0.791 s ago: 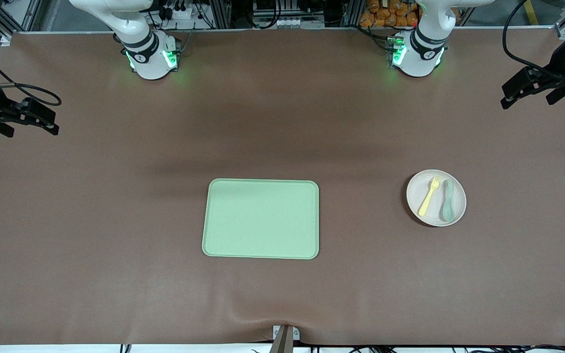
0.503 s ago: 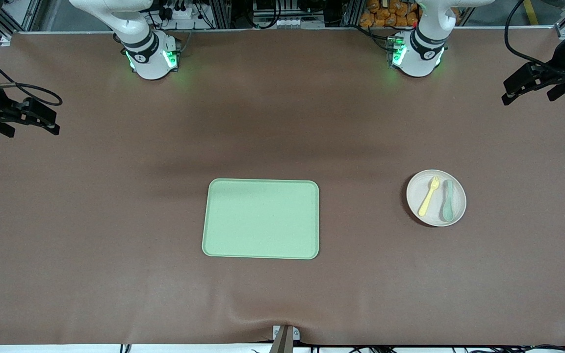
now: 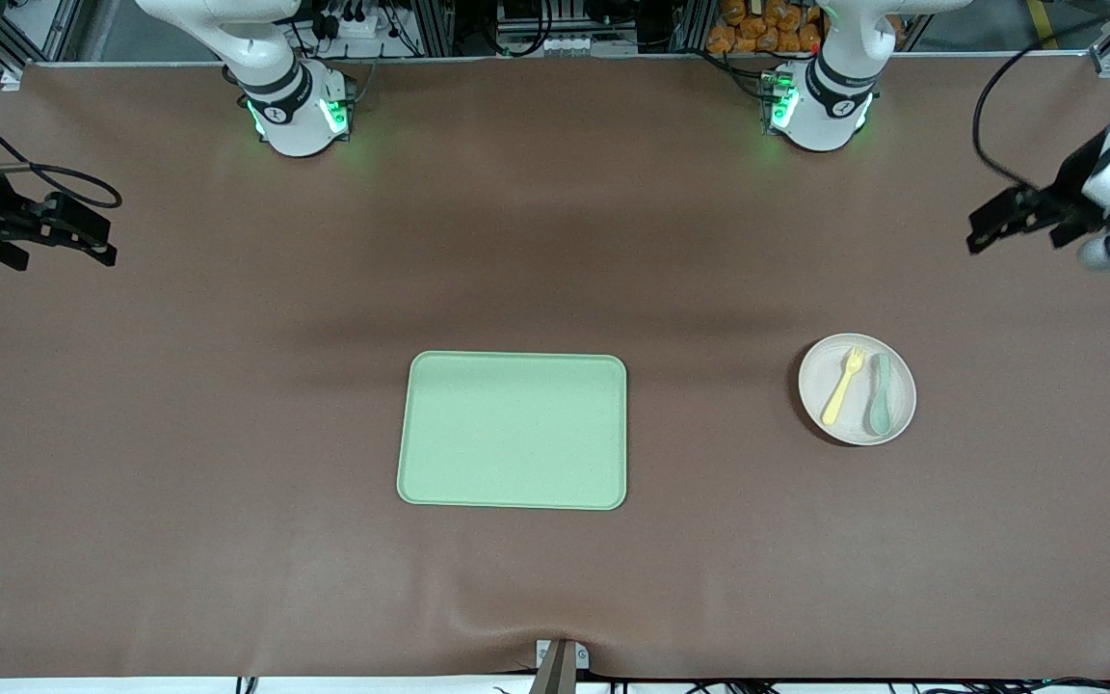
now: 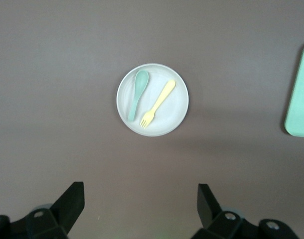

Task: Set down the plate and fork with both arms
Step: 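Move the left gripper down to the rim of the white plate, then grip the plate rim with the left gripper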

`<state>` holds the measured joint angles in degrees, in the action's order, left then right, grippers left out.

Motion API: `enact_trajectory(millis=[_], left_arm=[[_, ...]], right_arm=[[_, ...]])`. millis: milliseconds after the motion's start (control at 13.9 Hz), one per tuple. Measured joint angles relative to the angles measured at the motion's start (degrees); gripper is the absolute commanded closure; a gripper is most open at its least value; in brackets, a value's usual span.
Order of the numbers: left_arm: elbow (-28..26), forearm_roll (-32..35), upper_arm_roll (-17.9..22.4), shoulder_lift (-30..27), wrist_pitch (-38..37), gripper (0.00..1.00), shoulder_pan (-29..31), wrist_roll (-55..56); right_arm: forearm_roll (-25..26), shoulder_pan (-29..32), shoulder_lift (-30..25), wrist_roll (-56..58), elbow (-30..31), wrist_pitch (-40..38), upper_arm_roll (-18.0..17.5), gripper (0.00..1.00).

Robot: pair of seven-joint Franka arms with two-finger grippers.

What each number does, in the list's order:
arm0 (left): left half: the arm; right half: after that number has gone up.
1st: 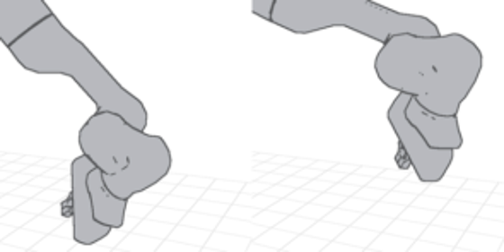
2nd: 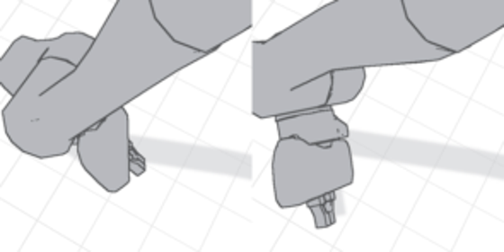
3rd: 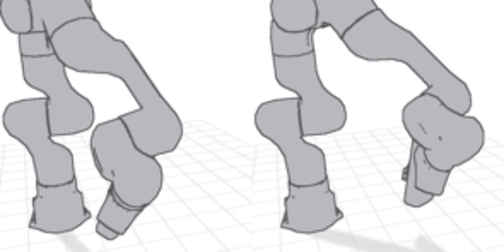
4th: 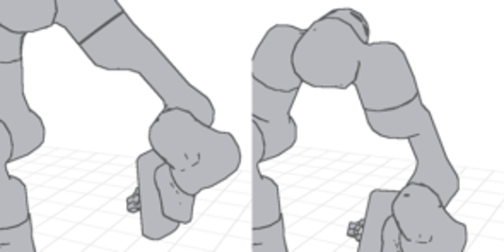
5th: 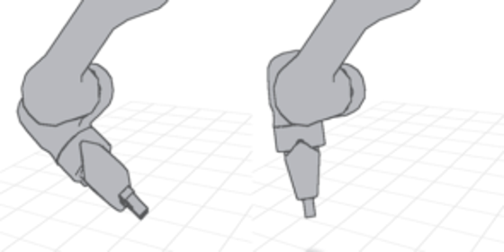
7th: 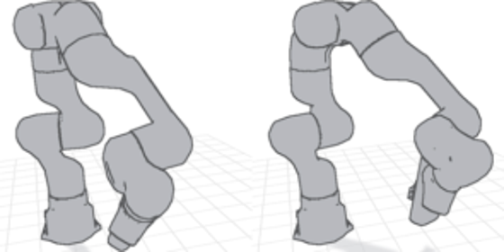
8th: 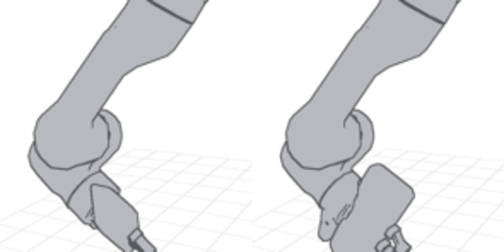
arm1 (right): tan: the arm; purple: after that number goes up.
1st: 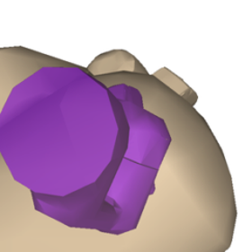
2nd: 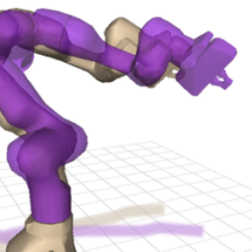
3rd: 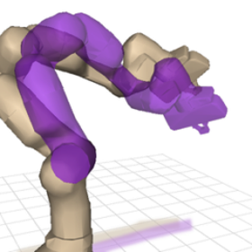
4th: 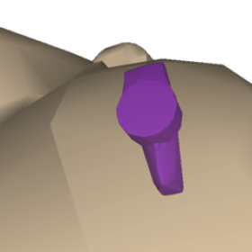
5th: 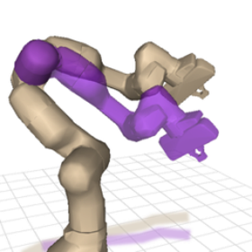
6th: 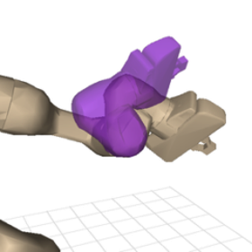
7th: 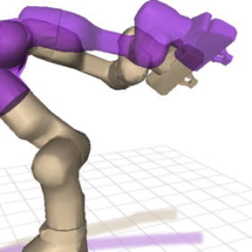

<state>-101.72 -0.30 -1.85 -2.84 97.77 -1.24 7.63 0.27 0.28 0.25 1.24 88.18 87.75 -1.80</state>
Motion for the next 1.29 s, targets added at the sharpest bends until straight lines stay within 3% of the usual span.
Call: enact_trajectory(millis=[432, 575, 791, 1151, 1295], left_arm=[[-22.74, 0.0, 0.22, 7.11, 35.67, 0.0, 5.48, -3.24], [-26.69, 0.0, 0.24, 11.19, 44.97, 0.17, 7.99, -5.81], [-27.7, 0.0, 0.22, 17.42, 51.24, 0.45, 9.08, -6.9], [-26.95, -0.27, 0.17, 22.76, 55.52, 0.47, 10.65, -7.18], [-26.54, -0.87, 0.15, 23.96, 56.3, 0.53, 10.79, -7.3]], right_arm=[[0.0, 0.0, 0.04, 0.0, 0.01, 0.06, 0.1, 0.0], [0.0, -0.01, 0.05, 0.0, 0.01, 0.06, 0.1, 0.0], [0.0, -0.01, 0.05, 0.0, 0.01, 0.05, 0.11, 0.0], [-0.43, -0.01, 0.05, 0.0, 0.01, 0.05, 0.12, 0.0], [-0.46, 0.0, 0.05, 0.0, 0.01, 0.05, 0.12, 0.0]])
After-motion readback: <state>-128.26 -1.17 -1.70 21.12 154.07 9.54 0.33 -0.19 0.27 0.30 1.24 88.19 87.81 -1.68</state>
